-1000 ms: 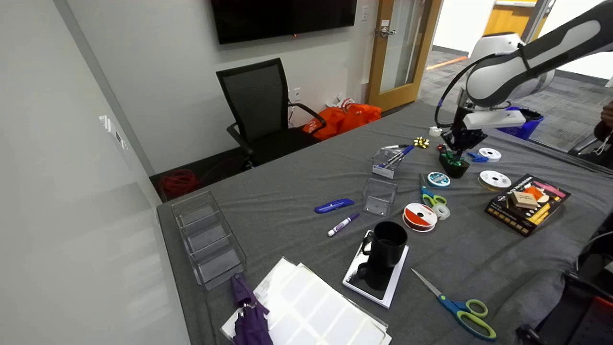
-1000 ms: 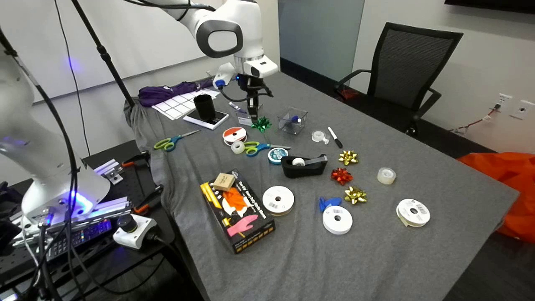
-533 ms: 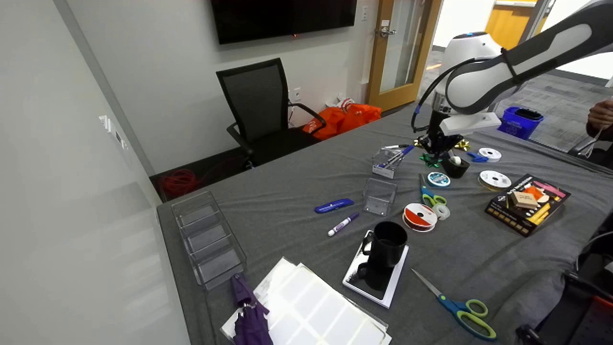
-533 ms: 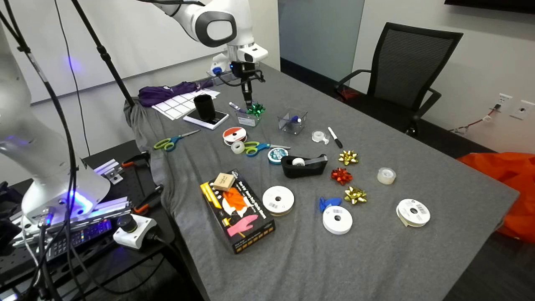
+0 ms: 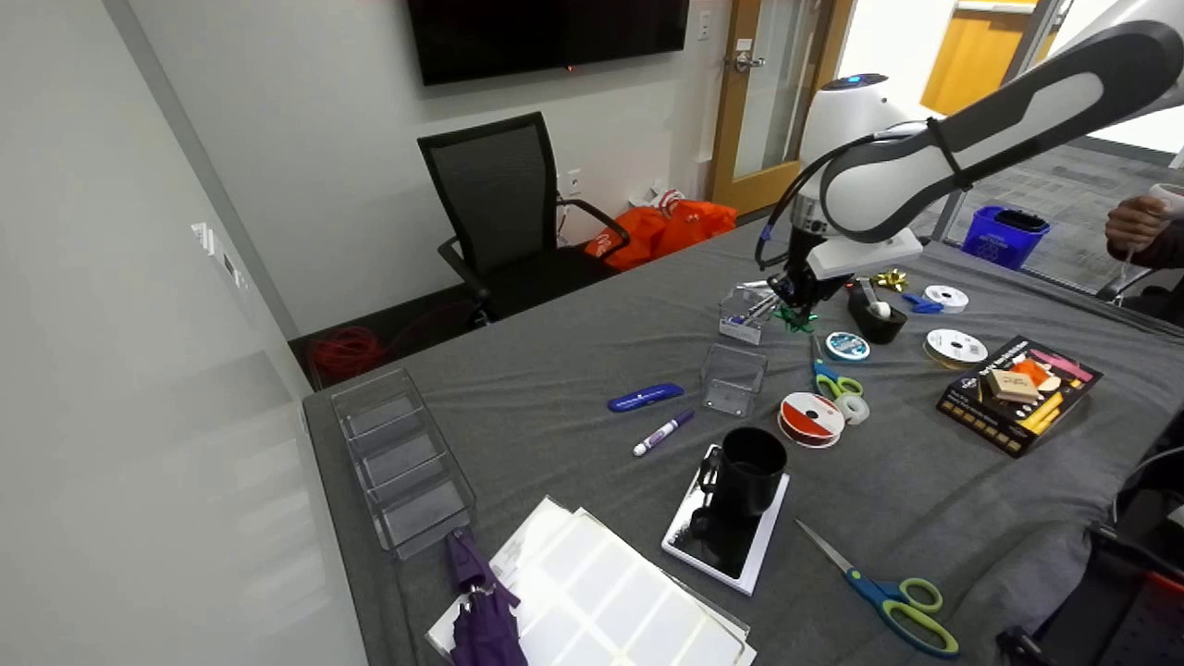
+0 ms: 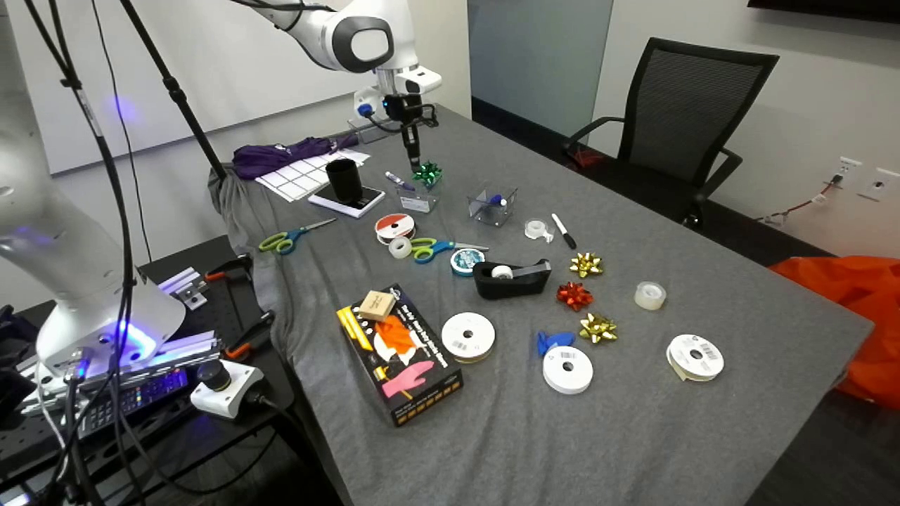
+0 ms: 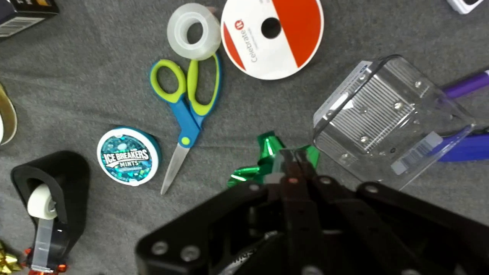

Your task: Pick up the green gift bow and put it in the clear square container next to the red ribbon tape

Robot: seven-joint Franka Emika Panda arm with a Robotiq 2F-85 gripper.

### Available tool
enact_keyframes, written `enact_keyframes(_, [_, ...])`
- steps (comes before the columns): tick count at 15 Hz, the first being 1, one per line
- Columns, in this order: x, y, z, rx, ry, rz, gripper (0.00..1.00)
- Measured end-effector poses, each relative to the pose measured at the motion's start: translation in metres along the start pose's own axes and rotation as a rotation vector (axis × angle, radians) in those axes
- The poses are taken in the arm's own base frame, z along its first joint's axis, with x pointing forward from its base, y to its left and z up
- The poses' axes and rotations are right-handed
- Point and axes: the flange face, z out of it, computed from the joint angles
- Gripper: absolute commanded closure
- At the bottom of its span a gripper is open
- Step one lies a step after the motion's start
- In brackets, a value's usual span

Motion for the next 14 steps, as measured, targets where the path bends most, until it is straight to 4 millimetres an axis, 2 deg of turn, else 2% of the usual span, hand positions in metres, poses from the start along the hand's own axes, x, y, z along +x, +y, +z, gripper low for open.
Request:
enact_keyframes(5, [0.002,-0.028,-0.001,0.003,0.008,-0.040,0.99])
enact_keyframes(14, [0.003,-0.032,-0.001,0.005,0.007,-0.044,1.00])
